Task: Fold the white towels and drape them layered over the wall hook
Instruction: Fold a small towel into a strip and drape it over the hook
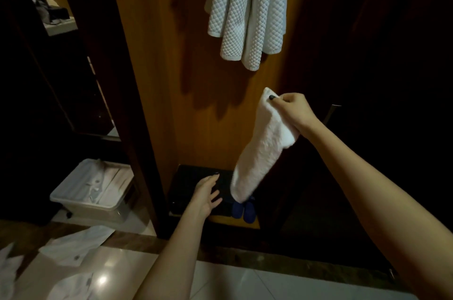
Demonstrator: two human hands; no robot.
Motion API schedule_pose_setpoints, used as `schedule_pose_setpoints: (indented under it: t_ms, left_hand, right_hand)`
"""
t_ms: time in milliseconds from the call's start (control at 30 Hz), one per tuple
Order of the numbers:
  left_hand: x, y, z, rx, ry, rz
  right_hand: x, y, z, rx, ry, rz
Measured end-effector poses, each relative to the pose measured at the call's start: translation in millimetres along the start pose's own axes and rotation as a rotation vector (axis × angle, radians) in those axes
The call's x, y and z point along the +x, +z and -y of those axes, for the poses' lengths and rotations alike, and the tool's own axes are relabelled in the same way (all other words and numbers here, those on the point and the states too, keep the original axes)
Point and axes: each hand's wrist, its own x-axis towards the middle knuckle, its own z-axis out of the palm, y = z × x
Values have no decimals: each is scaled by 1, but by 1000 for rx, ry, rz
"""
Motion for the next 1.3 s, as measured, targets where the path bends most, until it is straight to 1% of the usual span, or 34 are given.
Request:
schedule_pose_setpoints:
  t_ms: [67, 133, 200, 267, 333, 400, 467, 600, 700, 800, 933, 967, 1033, 1167, 1267, 1300]
  left_hand:
    - [-2, 7, -10, 55, 169, 35]
    - [-9, 20, -27, 121, 333, 126]
    - [-18, 39, -44, 232, 460, 235]
    - [-24, 56, -57, 355, 546, 342]
    - [-30, 69, -66, 452, 589, 442]
    - [-34, 75, -73, 495, 620, 466]
    - [-39, 76, -78, 506, 674, 457]
    - [-56, 82, -88, 458, 792, 535]
    - [-65, 85, -93, 454, 861, 490]
    - [-71, 89, -92, 468, 892, 428]
    - [-78, 88, -96, 375, 959, 337]
    - [-79, 85, -99, 346, 963, 340]
    - [-81, 76, -104, 324, 955, 395]
    - [-88, 61, -112, 400, 932, 505]
    - [-91, 53, -114, 359, 874, 574]
    - [-93, 52, -114, 348, 852, 596]
  right_hand:
    - [-3, -2, 2, -30, -35, 146]
    - [-7, -7, 6, -57, -65, 271]
    - [-10, -12, 11, -77, -85, 400]
    - [-12, -17, 15, -84, -97, 497]
    - [-13, -23, 18, -87, -109, 560]
    - [-14, -28, 20, -103, -126, 583]
    - [-17, -32, 21, -134, -137, 581]
    - [-23, -31, 22, -204, -156, 552]
    - [-28, -30, 26, -253, -169, 493]
    - [-34, -33, 30, -329, -157, 484]
    - [-45, -48, 23, -448, -100, 463]
    - [-48, -52, 20, -432, -94, 453]
    - [-57, -58, 14, -295, -74, 412]
    - [-70, -57, 4, 35, -25, 249]
    - [-76, -48, 0, 201, -28, 179]
    - [-77, -43, -1, 231, -23, 131]
